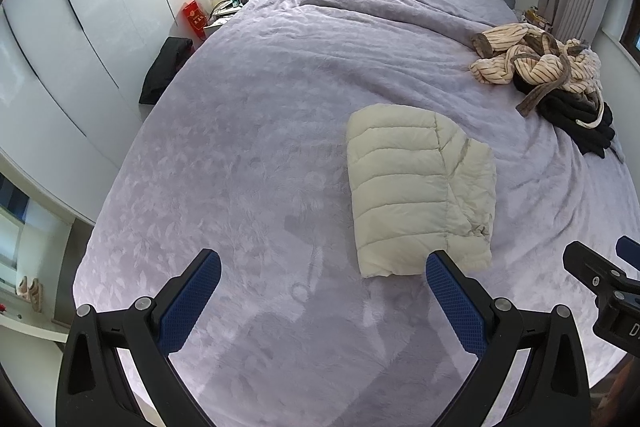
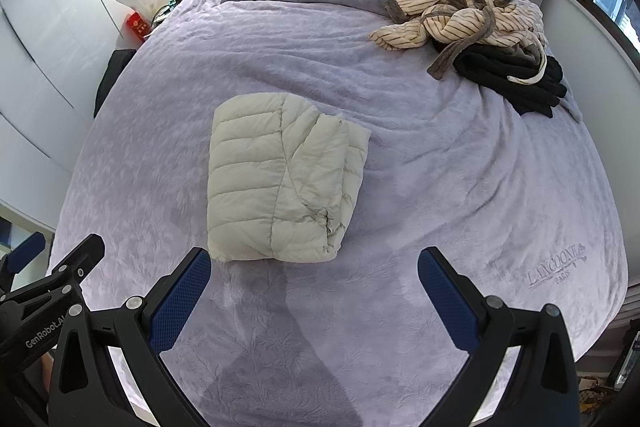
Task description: Fold large clothes
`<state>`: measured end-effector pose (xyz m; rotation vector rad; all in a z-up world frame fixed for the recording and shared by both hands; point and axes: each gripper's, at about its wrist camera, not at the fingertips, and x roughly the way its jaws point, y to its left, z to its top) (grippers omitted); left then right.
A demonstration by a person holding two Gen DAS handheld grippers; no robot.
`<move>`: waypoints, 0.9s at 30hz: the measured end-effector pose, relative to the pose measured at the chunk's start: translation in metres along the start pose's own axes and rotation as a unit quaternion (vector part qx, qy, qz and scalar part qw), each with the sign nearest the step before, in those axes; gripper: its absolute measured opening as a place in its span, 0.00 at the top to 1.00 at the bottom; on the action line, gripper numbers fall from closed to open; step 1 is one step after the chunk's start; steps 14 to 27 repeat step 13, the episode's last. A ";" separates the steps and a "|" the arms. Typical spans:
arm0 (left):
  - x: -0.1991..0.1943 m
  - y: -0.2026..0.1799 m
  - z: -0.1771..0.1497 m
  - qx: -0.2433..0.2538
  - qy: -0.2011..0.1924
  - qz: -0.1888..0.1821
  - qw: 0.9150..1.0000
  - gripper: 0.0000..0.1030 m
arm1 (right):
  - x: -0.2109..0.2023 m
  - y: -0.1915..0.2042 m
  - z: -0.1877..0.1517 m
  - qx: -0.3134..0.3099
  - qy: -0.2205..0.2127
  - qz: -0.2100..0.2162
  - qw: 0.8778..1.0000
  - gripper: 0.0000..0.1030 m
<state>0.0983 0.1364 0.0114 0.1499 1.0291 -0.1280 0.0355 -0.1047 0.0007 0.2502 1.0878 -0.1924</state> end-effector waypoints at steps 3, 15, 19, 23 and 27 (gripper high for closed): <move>0.001 0.001 0.000 0.001 0.000 0.002 1.000 0.00 | 0.001 0.001 0.000 0.000 0.002 -0.001 1.000 0.00; 0.007 -0.001 0.001 0.007 0.006 -0.015 1.000 0.00 | 0.003 0.003 -0.001 -0.001 0.004 -0.002 1.000 0.00; 0.007 -0.001 0.001 0.007 0.006 -0.015 1.000 0.00 | 0.003 0.003 -0.001 -0.001 0.004 -0.002 1.000 0.00; 0.007 -0.001 0.001 0.007 0.006 -0.015 1.000 0.00 | 0.003 0.003 -0.001 -0.001 0.004 -0.002 1.000 0.00; 0.007 -0.001 0.001 0.007 0.006 -0.015 1.000 0.00 | 0.003 0.003 -0.001 -0.001 0.004 -0.002 1.000 0.00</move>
